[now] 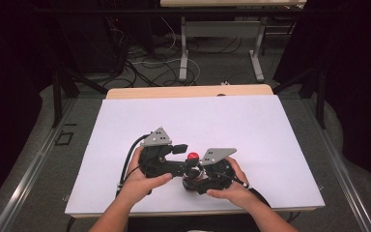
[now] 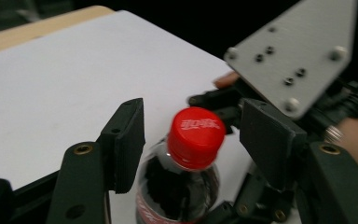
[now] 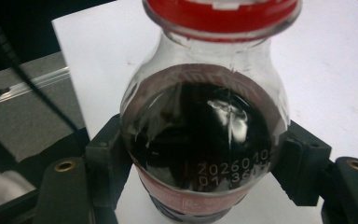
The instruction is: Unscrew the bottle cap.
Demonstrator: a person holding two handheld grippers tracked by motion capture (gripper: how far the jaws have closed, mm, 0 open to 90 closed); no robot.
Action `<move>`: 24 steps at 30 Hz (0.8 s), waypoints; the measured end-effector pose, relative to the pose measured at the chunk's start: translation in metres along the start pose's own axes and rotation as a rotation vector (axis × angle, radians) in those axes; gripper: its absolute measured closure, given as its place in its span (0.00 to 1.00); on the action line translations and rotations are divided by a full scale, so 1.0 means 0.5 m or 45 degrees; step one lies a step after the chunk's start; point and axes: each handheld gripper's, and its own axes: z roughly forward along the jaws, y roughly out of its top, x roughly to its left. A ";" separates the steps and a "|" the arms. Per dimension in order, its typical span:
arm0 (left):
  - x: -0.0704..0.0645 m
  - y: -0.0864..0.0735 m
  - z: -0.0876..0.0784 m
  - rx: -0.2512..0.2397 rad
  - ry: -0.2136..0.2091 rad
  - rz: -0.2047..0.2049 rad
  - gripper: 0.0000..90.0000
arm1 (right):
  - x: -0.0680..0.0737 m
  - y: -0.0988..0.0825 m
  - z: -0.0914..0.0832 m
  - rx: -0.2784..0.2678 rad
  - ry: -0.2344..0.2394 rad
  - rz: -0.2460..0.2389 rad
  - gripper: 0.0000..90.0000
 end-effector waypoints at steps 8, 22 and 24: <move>0.007 -0.001 0.003 0.062 -0.136 0.110 0.56 | 0.014 0.000 0.006 -0.007 0.079 -0.075 0.33; -0.001 -0.011 0.006 0.074 -0.088 0.161 0.68 | 0.018 -0.001 0.007 -0.007 0.120 -0.092 0.33; -0.009 -0.010 0.007 0.063 -0.020 0.129 0.68 | 0.017 0.001 0.007 -0.007 0.095 -0.099 0.33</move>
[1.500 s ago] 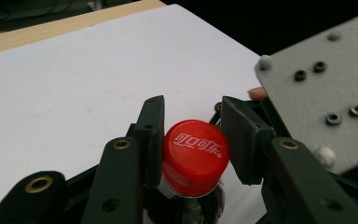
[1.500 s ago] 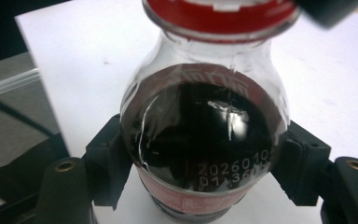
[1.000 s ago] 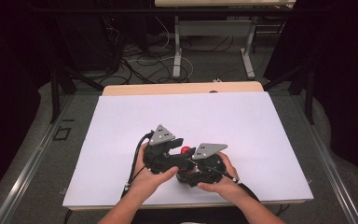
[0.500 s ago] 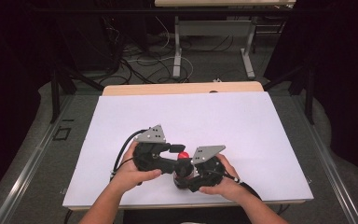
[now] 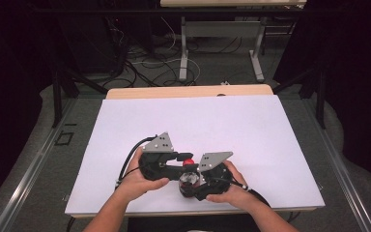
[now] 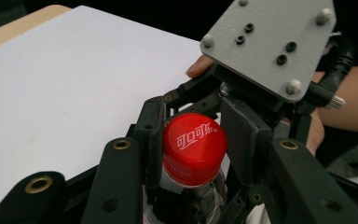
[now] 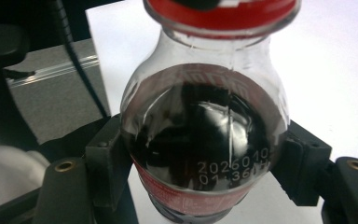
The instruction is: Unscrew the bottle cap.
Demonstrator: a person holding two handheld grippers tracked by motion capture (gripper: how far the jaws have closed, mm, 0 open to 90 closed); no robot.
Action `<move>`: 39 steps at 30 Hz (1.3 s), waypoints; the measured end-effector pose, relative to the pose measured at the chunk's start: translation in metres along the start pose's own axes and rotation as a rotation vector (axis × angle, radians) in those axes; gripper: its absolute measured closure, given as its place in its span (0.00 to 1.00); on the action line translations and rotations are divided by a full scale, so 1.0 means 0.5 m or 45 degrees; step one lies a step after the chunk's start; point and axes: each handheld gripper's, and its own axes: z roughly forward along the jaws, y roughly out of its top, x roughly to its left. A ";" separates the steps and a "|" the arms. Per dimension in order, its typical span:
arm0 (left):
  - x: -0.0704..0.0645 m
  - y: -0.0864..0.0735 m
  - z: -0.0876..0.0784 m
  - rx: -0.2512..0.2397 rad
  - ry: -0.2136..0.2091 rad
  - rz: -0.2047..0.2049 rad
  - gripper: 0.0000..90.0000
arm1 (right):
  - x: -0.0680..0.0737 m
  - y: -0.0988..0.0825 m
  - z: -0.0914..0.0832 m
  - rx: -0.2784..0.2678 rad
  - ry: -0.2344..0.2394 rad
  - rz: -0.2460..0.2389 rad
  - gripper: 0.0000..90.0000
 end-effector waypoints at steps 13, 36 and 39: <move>-0.067 0.006 0.037 -0.061 0.455 -0.243 0.68 | 0.006 -0.002 0.006 0.018 -0.219 0.065 0.33; 0.036 -0.001 -0.019 -0.042 -0.246 -0.017 0.53 | 0.005 0.001 0.000 -0.017 -0.038 0.017 0.33; 0.045 -0.002 -0.024 -0.027 -0.283 0.019 0.55 | 0.007 0.002 0.000 -0.013 -0.014 -0.014 0.33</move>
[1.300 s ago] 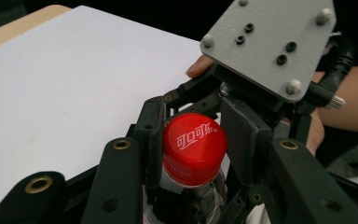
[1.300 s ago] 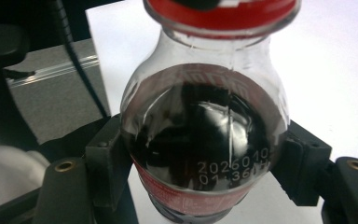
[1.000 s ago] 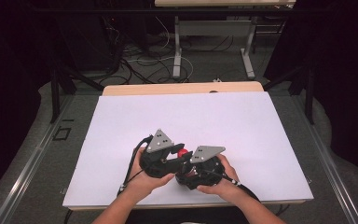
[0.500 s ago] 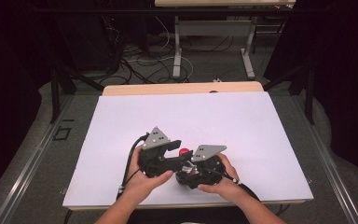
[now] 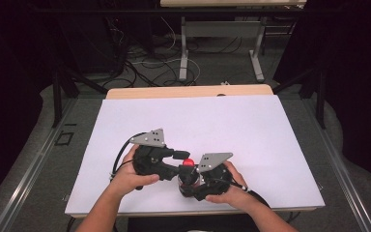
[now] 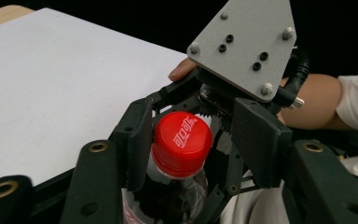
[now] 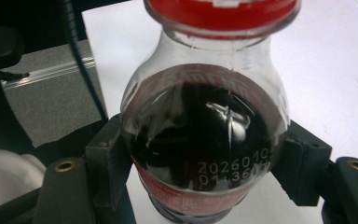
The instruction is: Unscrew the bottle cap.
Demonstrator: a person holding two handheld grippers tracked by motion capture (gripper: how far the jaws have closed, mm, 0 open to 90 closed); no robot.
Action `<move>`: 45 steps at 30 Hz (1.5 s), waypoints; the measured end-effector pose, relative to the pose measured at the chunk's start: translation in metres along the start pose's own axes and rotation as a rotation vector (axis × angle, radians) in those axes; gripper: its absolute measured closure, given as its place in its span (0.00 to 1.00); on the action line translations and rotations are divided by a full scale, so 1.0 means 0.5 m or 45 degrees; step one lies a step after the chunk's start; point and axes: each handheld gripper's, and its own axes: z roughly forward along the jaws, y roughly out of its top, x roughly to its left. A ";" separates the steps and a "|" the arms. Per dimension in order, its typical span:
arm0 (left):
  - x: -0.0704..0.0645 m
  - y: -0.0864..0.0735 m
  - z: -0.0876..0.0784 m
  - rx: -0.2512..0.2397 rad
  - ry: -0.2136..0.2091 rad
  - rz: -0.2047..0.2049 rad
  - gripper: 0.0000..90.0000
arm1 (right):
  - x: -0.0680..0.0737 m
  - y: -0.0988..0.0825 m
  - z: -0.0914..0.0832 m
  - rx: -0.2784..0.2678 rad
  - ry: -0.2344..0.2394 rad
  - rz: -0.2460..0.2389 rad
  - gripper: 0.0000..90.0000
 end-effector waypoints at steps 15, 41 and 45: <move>-0.011 0.002 0.011 0.056 0.048 0.067 0.68 | 0.009 -0.001 0.004 0.019 0.035 -0.015 0.33; -0.045 0.007 0.034 -0.035 0.396 -0.108 0.45 | -0.012 -0.003 -0.003 0.010 -0.069 0.074 0.33; -0.029 0.001 0.028 -0.001 0.251 -0.096 0.49 | -0.008 -0.002 -0.001 0.006 -0.057 0.061 0.33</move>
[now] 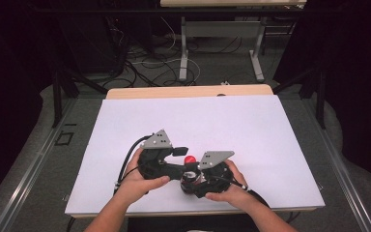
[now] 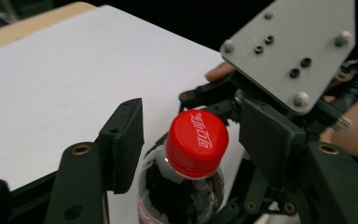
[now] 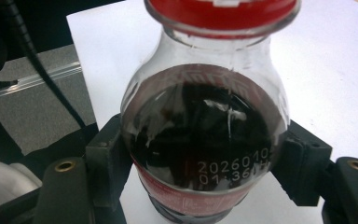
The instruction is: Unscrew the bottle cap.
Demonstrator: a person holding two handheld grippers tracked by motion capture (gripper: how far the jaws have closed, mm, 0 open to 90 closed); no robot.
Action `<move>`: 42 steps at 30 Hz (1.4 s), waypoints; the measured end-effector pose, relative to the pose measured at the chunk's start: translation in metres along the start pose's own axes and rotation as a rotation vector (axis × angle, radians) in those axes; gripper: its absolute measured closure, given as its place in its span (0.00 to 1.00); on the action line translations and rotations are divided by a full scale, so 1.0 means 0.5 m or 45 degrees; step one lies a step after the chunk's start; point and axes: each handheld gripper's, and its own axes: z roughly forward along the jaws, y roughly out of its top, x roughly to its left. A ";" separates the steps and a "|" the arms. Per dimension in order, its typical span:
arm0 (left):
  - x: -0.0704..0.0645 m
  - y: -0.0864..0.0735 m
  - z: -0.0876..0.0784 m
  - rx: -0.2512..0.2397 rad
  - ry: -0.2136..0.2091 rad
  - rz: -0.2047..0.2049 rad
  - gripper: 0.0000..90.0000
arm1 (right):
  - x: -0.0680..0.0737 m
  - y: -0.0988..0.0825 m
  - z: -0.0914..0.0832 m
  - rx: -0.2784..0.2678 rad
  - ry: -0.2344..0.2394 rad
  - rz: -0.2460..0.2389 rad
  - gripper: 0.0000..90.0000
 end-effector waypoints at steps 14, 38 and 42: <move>-0.014 -0.009 0.004 -0.006 0.092 0.108 0.68 | 0.002 0.000 0.004 -0.006 -0.004 -0.014 0.33; -0.045 -0.010 0.012 -0.058 0.236 -0.101 0.55 | 0.002 -0.003 0.009 0.001 -0.053 0.056 0.33; -0.023 -0.006 -0.002 -0.060 0.132 -0.035 0.47 | 0.000 -0.003 0.006 0.012 -0.024 0.043 0.33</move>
